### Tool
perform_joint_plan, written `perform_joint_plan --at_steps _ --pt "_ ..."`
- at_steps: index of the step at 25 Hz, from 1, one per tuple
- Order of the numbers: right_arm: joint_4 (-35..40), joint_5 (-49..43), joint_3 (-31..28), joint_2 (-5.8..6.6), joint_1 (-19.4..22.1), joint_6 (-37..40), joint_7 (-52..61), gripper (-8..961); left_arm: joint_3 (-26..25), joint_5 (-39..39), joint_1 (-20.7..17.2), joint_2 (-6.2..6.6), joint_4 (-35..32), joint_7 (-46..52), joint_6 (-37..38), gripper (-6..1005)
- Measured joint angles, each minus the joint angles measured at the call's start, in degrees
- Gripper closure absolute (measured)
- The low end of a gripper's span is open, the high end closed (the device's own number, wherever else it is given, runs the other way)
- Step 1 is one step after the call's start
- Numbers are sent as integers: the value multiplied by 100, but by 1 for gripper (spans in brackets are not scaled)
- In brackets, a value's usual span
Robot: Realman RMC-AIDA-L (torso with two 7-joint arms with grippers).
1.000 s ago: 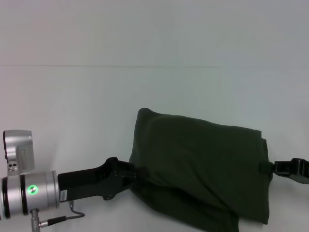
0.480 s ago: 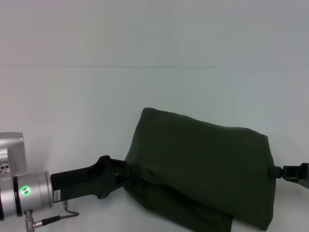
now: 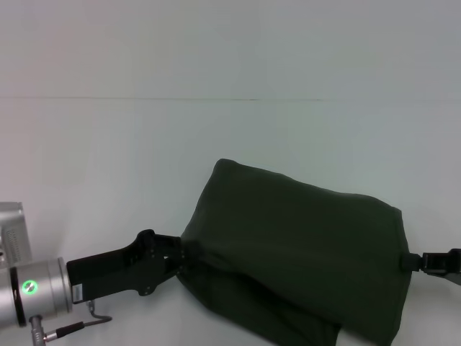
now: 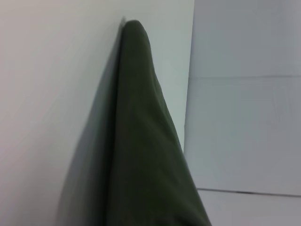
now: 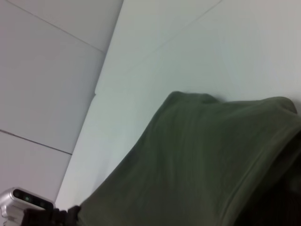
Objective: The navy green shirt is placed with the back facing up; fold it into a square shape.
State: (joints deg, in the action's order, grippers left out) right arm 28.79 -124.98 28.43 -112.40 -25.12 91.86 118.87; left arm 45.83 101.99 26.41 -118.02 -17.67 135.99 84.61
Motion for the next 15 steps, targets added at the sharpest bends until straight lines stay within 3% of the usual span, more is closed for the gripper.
perform_joint_plan --at_steps 10,15 --pt "8 -45 -29 189 64 325 -19 806 -397 -28 -225 -47 6 62 0 942" --pt "16 -16 -293 303 77 550 -146 569 -468 -31 -278 -86 70 104 -31 940"
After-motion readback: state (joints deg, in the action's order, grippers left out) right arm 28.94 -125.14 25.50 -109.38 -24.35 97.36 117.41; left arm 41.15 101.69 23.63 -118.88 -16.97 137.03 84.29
